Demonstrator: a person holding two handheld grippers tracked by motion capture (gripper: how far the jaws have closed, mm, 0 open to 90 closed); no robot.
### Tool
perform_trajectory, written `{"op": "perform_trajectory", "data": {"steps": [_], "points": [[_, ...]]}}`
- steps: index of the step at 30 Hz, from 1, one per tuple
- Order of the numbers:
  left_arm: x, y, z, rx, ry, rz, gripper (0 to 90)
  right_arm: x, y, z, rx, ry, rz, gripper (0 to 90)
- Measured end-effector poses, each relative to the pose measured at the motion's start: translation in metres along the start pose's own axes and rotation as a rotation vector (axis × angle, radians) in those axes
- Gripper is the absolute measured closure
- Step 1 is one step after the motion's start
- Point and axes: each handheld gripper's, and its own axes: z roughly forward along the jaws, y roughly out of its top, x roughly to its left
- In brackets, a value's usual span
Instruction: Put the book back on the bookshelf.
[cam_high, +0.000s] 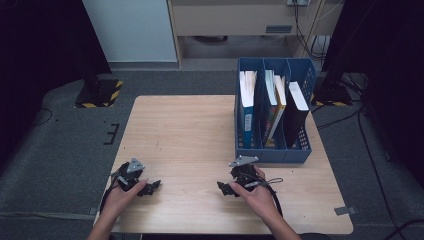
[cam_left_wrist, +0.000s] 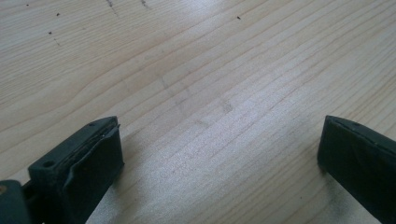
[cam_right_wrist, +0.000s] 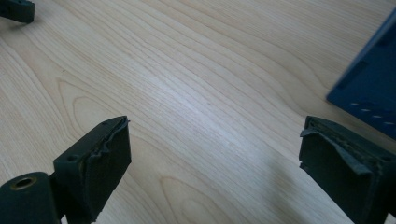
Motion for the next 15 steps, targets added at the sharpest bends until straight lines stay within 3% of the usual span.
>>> {"op": "perform_trajectory", "data": {"steps": [7,15], "points": [[0.0,0.0,0.0,0.001,-0.001,0.001,0.0,0.01,0.009,0.02,-0.019,-0.006,0.004,9.0],[0.0,0.0,0.0,0.003,-0.004,0.005,0.0,0.014,0.016,0.041,0.003,-0.041,0.005,9.3]]}}
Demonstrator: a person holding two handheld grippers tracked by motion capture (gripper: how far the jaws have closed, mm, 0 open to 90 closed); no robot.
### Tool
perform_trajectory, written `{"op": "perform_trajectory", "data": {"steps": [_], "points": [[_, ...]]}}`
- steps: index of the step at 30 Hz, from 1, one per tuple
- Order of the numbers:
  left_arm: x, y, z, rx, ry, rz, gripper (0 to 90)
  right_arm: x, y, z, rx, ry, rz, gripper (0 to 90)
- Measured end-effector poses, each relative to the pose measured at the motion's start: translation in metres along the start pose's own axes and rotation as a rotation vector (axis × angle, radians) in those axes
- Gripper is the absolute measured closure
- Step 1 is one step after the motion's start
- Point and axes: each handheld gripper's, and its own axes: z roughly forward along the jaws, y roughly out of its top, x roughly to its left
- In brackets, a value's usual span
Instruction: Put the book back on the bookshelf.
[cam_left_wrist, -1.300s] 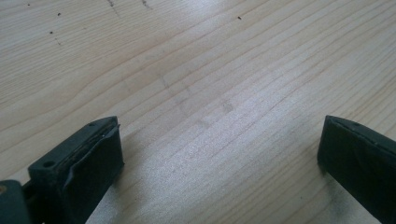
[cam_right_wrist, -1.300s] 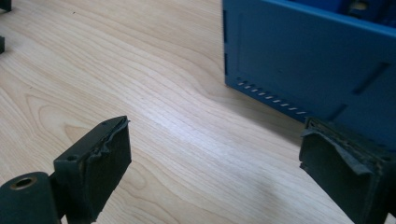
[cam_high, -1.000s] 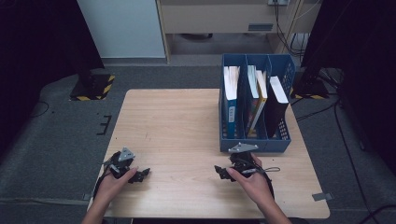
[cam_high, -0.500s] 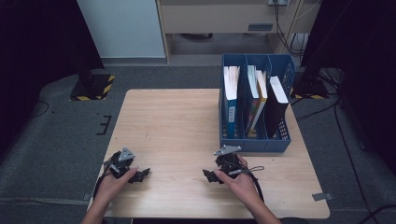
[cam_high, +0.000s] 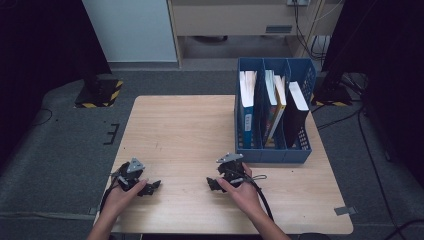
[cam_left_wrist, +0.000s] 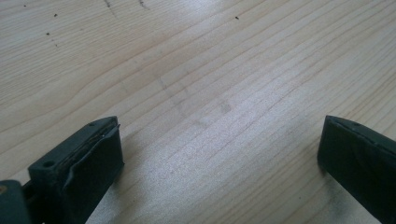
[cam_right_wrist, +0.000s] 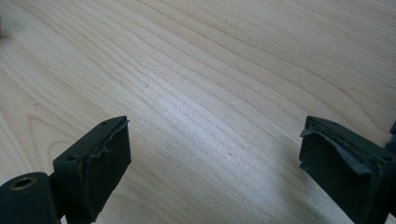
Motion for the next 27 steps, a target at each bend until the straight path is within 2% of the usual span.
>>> {"op": "perform_trajectory", "data": {"steps": [6,10,15,18,22,27], "points": [[0.0,0.0,0.0,0.0,-0.001,0.001,0.0,-0.002,0.0,0.009,0.015,-0.038,0.002,9.5],[0.0,0.0,0.0,0.0,-0.001,0.002,0.0,-0.004,0.001,0.012,0.0,-0.058,0.007,9.3],[0.0,0.0,0.0,0.0,-0.002,0.001,0.0,-0.001,-0.001,0.017,-0.025,-0.114,-0.016,7.2],[0.0,0.0,0.0,-0.001,-0.002,0.002,0.0,0.0,-0.003,0.019,-0.051,-0.122,-0.007,5.4],[0.0,0.0,0.0,-0.001,-0.002,0.002,0.0,0.0,-0.003,0.019,-0.048,-0.124,-0.01,4.6],[0.0,0.0,0.0,-0.002,-0.004,0.003,0.0,0.001,-0.003,0.019,-0.042,-0.141,0.01,2.3]]}}
